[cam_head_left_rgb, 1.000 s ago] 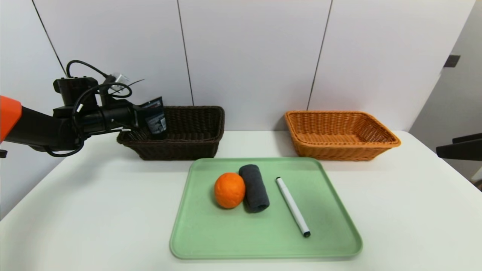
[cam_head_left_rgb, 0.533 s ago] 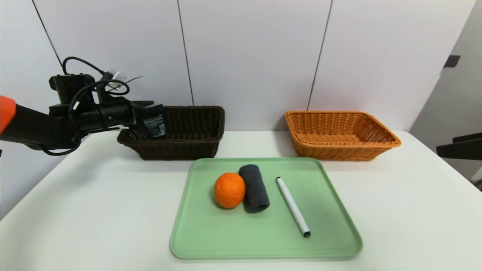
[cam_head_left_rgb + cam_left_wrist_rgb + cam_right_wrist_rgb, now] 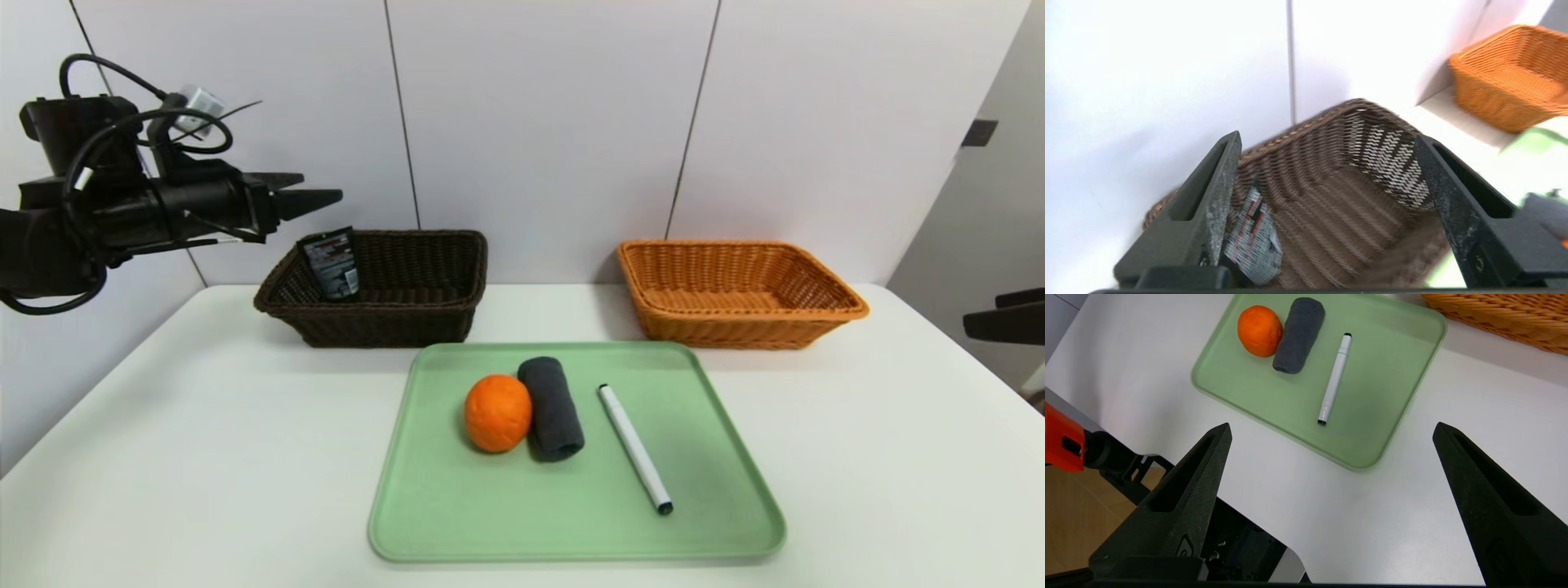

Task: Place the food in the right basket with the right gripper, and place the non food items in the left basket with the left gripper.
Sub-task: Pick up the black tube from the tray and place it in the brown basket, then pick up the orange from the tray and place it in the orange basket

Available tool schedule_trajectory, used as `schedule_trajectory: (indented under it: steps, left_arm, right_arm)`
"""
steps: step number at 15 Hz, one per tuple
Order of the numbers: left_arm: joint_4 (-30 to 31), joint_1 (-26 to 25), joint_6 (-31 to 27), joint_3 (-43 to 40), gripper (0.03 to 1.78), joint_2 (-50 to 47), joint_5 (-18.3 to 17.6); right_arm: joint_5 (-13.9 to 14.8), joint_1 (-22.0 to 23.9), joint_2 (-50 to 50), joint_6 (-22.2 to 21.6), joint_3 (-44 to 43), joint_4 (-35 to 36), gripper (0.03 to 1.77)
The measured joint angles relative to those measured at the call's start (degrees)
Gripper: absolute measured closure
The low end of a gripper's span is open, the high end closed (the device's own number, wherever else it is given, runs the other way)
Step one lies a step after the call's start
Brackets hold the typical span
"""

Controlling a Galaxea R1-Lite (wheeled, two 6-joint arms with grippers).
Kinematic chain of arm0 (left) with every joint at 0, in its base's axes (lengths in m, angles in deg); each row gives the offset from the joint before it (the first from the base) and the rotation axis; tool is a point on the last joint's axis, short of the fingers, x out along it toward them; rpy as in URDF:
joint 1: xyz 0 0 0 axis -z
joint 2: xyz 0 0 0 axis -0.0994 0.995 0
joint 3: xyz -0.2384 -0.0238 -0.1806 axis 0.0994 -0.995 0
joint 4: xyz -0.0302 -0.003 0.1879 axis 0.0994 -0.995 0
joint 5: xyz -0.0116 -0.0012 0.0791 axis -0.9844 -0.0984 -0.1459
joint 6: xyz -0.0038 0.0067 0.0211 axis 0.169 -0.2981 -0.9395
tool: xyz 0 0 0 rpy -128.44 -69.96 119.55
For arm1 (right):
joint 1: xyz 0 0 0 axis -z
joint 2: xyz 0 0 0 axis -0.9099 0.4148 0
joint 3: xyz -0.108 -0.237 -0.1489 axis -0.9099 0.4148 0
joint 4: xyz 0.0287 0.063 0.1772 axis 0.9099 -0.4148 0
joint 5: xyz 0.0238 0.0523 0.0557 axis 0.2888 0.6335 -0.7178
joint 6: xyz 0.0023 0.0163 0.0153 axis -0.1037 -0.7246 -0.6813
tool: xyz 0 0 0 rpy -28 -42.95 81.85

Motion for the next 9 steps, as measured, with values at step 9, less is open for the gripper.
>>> schedule_trajectory:
  steps: [9]
  left_arm:
    - [-11.54, 12.29, 5.50, -19.96, 0.17, -17.97, 12.82]
  right_arm:
    - [0.22, 0.20, 0.33, -0.30, 0.96, 0.02, 0.10]
